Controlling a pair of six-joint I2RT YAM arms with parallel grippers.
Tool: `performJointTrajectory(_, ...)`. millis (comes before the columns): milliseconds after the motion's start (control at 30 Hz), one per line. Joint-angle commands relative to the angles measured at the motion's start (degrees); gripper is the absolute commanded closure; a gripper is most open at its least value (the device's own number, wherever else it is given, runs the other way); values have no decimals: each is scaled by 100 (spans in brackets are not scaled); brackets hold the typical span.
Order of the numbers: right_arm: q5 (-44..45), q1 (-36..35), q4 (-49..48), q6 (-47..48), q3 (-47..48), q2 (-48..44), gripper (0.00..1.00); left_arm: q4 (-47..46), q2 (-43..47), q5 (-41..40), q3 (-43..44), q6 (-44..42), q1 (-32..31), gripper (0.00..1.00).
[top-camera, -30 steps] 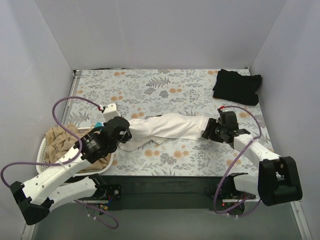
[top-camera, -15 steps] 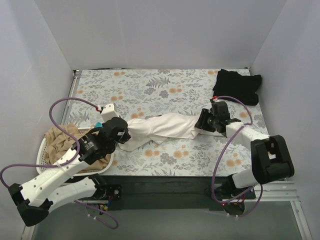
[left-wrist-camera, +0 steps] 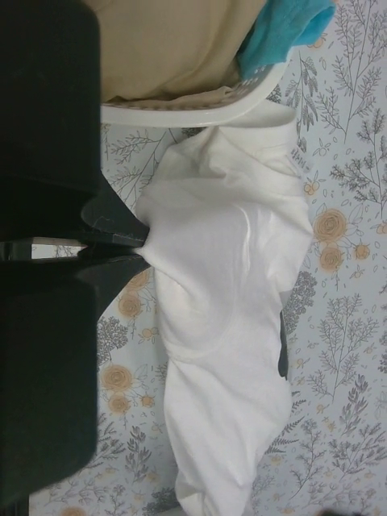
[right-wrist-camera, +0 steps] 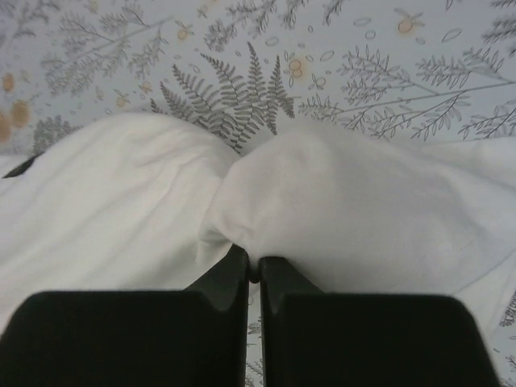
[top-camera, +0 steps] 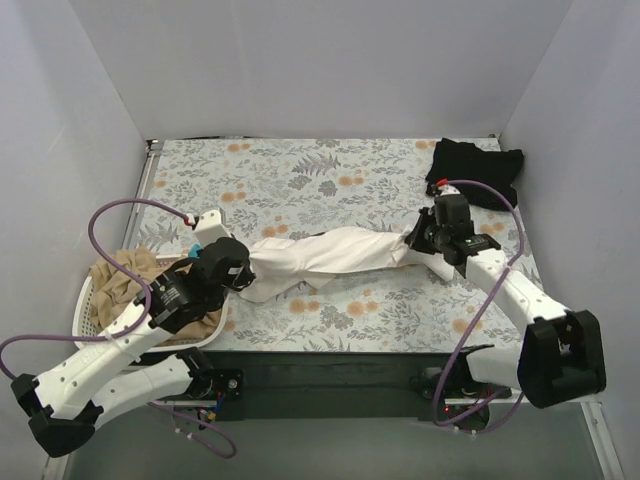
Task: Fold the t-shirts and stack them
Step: Flatten the tshirt out
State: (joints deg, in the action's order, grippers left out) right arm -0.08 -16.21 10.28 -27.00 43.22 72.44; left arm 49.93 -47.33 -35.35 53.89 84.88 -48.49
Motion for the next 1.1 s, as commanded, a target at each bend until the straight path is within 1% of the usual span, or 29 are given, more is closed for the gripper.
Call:
performJointTrajectory(0, 517, -14, 965, 362, 729, -660, 96, 139, 49, -349, 297, -15, 33, 100)
performJointTrajectory(133, 710, -14, 1949, 652, 1056, -1004, 94, 525, -30, -849, 578, -59, 41, 100)
performJointTrajectory(200, 746, -23, 2458, 837, 1109, -1118, 93, 553, -57, -1183, 693, -312, 41, 100)
performJointTrajectory(267, 659, -14, 2680, 951, 1101, -1171, 92, 518, -109, -1394, 877, -498, 50, 100)
performJointTrajectory(300, 580, -14, 2846, 960, 1083, -1241, 92, 483, -127, -1622, 930, -699, 50, 100)
performJointTrajectory(367, 412, -14, 2979, 969, 961, -1303, 92, 264, -154, -1799, 948, -972, 68, 100)
performJointTrajectory(433, 386, -14, 3093, 960, 838, -1382, 91, -26, -154, -1992, 826, -1349, 77, 100)
performJointTrajectory(500, 386, -14, 3155, 969, 662, -1382, 87, -115, -180, -2080, 746, -1474, 120, 100)
performJointTrajectory(533, 325, -14, 3207, 1021, 609, -1373, 87, -115, -215, -2124, 720, -1483, 155, 100)
performJointTrajectory(600, 306, -14, 3269, 1057, 530, -1260, 81, -63, -320, -2160, 676, -1457, 243, 100)
performJointTrajectory(800, 728, -14, 3296, 1171, 441, -899, 80, 245, -435, -2327, 676, -1308, 437, 100)
performJointTrajectory(867, 790, -23, 3261, 1180, 485, -777, 78, 167, -391, -2222, 641, -1421, 463, 100)
performJointTrajectory(900, 877, -14, 3252, 1197, 538, -724, 74, 105, -347, -2169, 623, -1465, 463, 100)
performJointTrajectory(1067, 1220, -5, 3006, 1224, 775, -556, 73, -36, -321, -1905, 500, -1536, 463, 100)
